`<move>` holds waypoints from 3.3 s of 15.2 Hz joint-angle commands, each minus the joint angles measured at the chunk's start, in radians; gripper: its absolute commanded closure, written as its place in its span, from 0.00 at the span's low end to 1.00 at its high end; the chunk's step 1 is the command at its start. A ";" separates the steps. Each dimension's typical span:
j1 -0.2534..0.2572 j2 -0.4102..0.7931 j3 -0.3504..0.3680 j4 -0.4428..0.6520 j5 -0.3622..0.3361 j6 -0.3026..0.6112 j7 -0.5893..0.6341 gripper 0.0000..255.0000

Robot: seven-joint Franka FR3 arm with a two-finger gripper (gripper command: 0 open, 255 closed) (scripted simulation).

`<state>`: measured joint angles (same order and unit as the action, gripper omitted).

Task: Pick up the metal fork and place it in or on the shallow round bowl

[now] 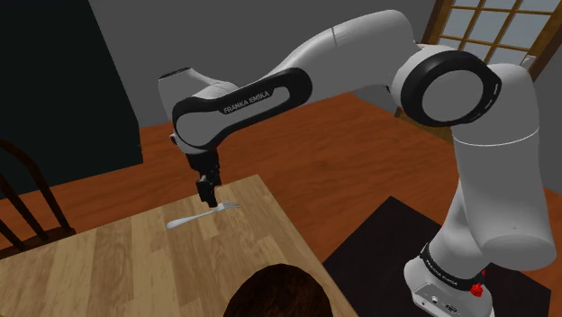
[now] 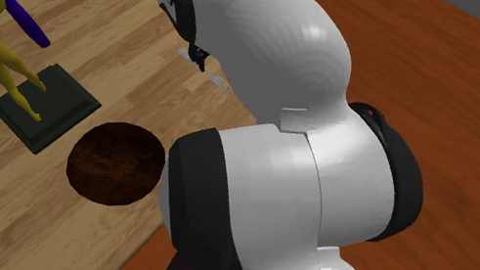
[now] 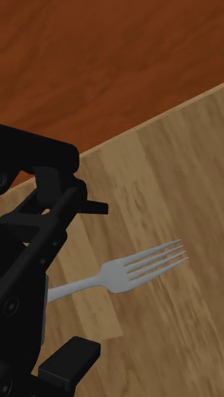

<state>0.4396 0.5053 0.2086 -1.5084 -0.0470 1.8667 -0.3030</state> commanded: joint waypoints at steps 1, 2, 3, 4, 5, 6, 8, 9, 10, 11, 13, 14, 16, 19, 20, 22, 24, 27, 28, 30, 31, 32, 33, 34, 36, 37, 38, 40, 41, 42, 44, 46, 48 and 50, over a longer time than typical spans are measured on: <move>0.019 0.036 0.008 0.037 -0.012 -0.008 -0.008 0.00; 0.019 0.038 0.008 0.026 -0.012 0.005 -0.008 0.00; 0.019 0.040 0.008 0.015 -0.013 0.018 -0.007 0.00; 0.019 0.042 0.007 0.005 -0.013 0.030 -0.007 0.00; 0.019 0.044 0.007 -0.005 -0.014 0.043 -0.006 0.00; 0.019 0.047 0.007 -0.015 -0.015 0.055 -0.006 0.00; 0.019 0.054 0.006 -0.039 -0.016 0.086 -0.005 0.00; 0.019 0.054 0.006 -0.039 -0.016 0.086 -0.005 0.00; 0.019 0.054 0.006 -0.039 -0.016 0.086 -0.005 0.00; 0.019 0.054 0.006 -0.039 -0.016 0.086 -0.005 0.00; 0.019 0.054 0.006 -0.039 -0.016 0.086 -0.005 0.00; 0.019 0.054 0.006 -0.039 -0.016 0.086 -0.005 0.00; 0.019 0.054 0.006 -0.039 -0.016 0.086 -0.005 0.00; 0.019 0.054 0.006 -0.039 -0.016 0.086 -0.005 1.00; 0.019 0.054 0.006 -0.038 -0.016 0.085 -0.004 1.00; 0.019 0.054 0.006 -0.038 -0.016 0.085 -0.004 1.00; 0.019 0.054 0.006 -0.038 -0.016 0.085 -0.004 1.00; 0.019 0.048 0.006 -0.034 -0.015 0.075 -0.005 1.00; 0.019 0.043 0.007 -0.029 -0.014 0.065 -0.005 1.00; 0.018 0.033 0.008 -0.017 -0.012 0.043 -0.005 1.00; 0.018 0.028 0.009 -0.011 -0.011 0.032 -0.006 1.00; 0.018 0.023 0.009 -0.005 -0.010 0.021 -0.006 1.00; 0.018 0.018 0.010 0.002 -0.009 0.010 -0.006 1.00; 0.018 0.014 0.011 0.009 -0.008 -0.001 -0.006 1.00; 0.017 0.006 0.012 0.024 -0.007 -0.024 -0.006 1.00; 0.017 0.002 0.012 0.031 -0.006 -0.035 -0.006 1.00; 0.017 -0.002 0.013 0.039 -0.005 -0.047 -0.006 1.00; 0.018 -0.008 0.013 0.056 -0.004 -0.070 -0.006 1.00; 0.018 -0.011 0.014 0.065 -0.003 -0.082 -0.006 1.00; 0.018 -0.014 0.014 0.075 -0.002 -0.094 -0.006 1.00; 0.018 -0.019 0.015 0.094 -0.001 -0.119 -0.006 1.00; 0.019 -0.023 0.016 0.115 0.000 -0.143 -0.006 1.00; 0.020 -0.026 0.016 0.138 0.000 -0.169 -0.006 1.00; 0.020 -0.027 0.016 0.149 0.001 -0.181 -0.006 1.00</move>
<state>0.4602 0.4792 0.2252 -1.3640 -0.0467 1.6913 -0.3079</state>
